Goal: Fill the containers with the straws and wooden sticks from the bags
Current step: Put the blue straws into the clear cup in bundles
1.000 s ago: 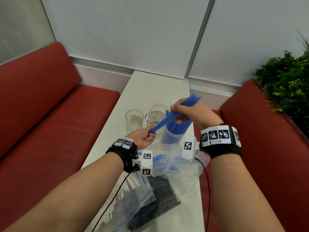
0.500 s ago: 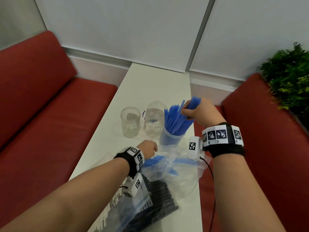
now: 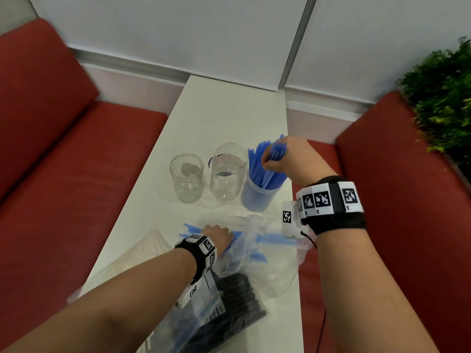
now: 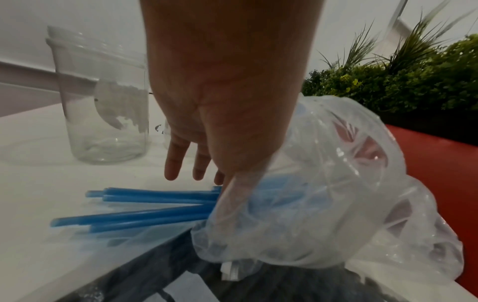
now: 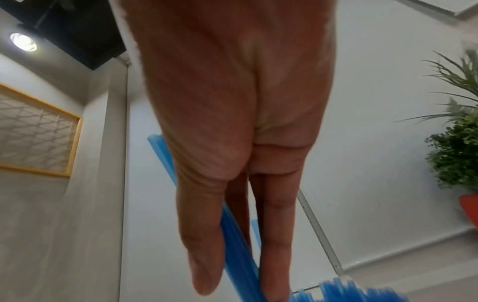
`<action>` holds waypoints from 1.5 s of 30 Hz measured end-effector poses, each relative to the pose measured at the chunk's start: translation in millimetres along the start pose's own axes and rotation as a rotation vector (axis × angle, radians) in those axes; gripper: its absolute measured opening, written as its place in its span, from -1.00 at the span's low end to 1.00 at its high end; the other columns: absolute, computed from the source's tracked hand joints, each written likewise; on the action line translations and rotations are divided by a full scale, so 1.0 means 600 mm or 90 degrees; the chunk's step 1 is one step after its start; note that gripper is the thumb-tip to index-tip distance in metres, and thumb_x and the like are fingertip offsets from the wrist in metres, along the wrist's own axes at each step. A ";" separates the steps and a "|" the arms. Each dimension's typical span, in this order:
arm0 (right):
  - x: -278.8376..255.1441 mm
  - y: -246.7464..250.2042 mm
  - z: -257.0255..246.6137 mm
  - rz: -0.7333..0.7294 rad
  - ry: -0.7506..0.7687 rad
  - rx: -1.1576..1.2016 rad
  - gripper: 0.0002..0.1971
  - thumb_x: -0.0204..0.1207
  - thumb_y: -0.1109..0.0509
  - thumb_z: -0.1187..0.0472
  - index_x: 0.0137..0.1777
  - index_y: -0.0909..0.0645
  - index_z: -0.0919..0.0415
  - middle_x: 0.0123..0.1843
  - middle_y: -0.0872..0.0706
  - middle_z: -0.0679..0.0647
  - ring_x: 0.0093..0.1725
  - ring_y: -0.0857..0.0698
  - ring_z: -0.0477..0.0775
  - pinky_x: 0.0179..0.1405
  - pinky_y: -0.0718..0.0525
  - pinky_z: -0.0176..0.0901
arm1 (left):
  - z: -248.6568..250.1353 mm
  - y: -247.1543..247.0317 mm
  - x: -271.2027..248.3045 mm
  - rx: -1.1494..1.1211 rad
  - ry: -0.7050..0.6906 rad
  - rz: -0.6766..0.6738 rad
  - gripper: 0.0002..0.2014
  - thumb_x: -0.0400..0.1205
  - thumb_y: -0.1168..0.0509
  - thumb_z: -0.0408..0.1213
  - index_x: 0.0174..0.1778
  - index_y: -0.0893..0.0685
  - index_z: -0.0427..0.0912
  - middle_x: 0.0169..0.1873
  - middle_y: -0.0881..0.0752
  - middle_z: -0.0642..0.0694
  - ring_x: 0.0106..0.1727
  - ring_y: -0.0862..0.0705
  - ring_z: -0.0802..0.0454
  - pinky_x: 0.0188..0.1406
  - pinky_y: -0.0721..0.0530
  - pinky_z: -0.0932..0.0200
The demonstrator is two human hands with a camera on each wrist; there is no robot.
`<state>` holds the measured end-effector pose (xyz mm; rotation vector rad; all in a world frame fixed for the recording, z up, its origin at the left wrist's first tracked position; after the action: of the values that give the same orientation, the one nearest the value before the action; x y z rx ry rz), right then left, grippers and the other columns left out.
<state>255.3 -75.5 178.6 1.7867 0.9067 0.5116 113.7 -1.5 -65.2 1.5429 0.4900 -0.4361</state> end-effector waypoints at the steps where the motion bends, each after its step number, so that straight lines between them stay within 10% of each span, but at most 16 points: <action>1: 0.005 -0.006 0.000 -0.030 0.011 -0.028 -0.85 0.57 -0.42 0.32 -0.03 -0.77 0.42 -0.03 -0.79 0.30 -0.02 -0.74 0.31 0.06 -0.69 0.17 | 0.001 -0.001 0.002 -0.002 -0.003 0.000 -0.66 0.77 -0.10 -0.26 0.48 -0.43 -0.17 0.34 -0.54 -0.19 0.34 -0.57 -0.24 0.21 -0.53 -0.11; 6: 0.025 -0.041 0.013 -0.113 0.008 -0.027 -0.64 0.50 -0.49 0.38 -0.36 -0.62 -0.12 -0.26 -0.64 -0.16 -0.32 -0.59 -0.14 -0.32 -0.40 -0.54 | 0.000 -0.011 0.016 -0.037 -0.019 0.008 -0.68 0.79 -0.06 -0.22 0.43 -0.48 -0.17 0.29 -0.57 -0.20 0.29 -0.60 -0.25 0.20 -0.55 -0.12; 11: 0.030 -0.025 0.034 -0.104 -0.062 0.129 -0.88 0.45 -0.55 0.42 -0.20 -0.83 0.19 -0.18 -0.85 0.11 -0.19 -0.84 0.12 -0.05 -0.82 -0.08 | -0.004 -0.015 0.025 -0.058 -0.014 0.015 -0.70 0.78 -0.06 -0.19 0.37 -0.52 -0.19 0.23 -0.61 -0.20 0.24 -0.64 -0.22 0.16 -0.57 -0.08; 19: 0.007 -0.017 0.033 -0.123 -0.066 0.289 -0.94 0.47 -0.56 0.47 -0.08 -0.82 0.39 -0.10 -0.87 0.24 0.00 -0.85 0.29 0.16 -0.82 0.13 | -0.006 -0.019 0.024 -0.094 -0.020 -0.016 -0.70 0.77 -0.10 -0.14 0.33 -0.56 -0.19 0.23 -0.63 -0.20 0.24 -0.64 -0.22 0.20 -0.60 -0.07; 25: 0.001 -0.009 0.041 -0.083 -0.069 0.295 -0.94 0.48 -0.57 0.44 -0.07 -0.83 0.36 -0.08 -0.87 0.24 0.00 -0.85 0.26 0.10 -0.84 0.01 | -0.007 0.006 0.018 -0.057 -0.010 0.002 -0.76 0.73 -0.17 -0.24 0.23 -0.64 -0.19 0.18 -0.67 -0.19 0.19 -0.68 -0.20 0.14 -0.61 -0.02; 32: -0.004 -0.009 0.046 -0.082 -0.072 0.283 -0.93 0.49 -0.56 0.43 -0.06 -0.82 0.35 -0.07 -0.87 0.21 0.00 -0.85 0.21 0.14 -0.83 0.07 | -0.014 0.154 0.007 -0.296 -0.016 0.495 -0.72 0.64 -0.13 -0.32 0.27 -0.50 -0.08 0.00 -0.59 -0.04 -0.26 -0.64 -0.11 -0.42 -0.55 0.06; 45: 0.010 0.000 0.076 0.045 -0.091 0.303 -0.91 0.49 -0.54 0.42 -0.06 -0.81 0.27 -0.21 -0.85 0.01 -0.26 -0.84 -0.11 -0.28 -0.72 -0.44 | -0.025 0.140 0.051 -0.414 -0.049 0.411 -0.82 0.72 -0.21 -0.17 0.12 -0.61 -0.15 -0.07 -0.61 -0.13 -0.14 -0.65 -0.11 -0.18 -0.54 0.15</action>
<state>291.0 -98.5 160.5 2.2591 0.9183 0.2148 185.2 13.6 -11.7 0.9662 0.0361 0.1617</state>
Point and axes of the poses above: each hand's wrist, its own x-axis towards the middle knuckle, its own y-axis out of the back of the hand, z = x × y, the point moved 4 cm from there along x, towards the middle knuckle
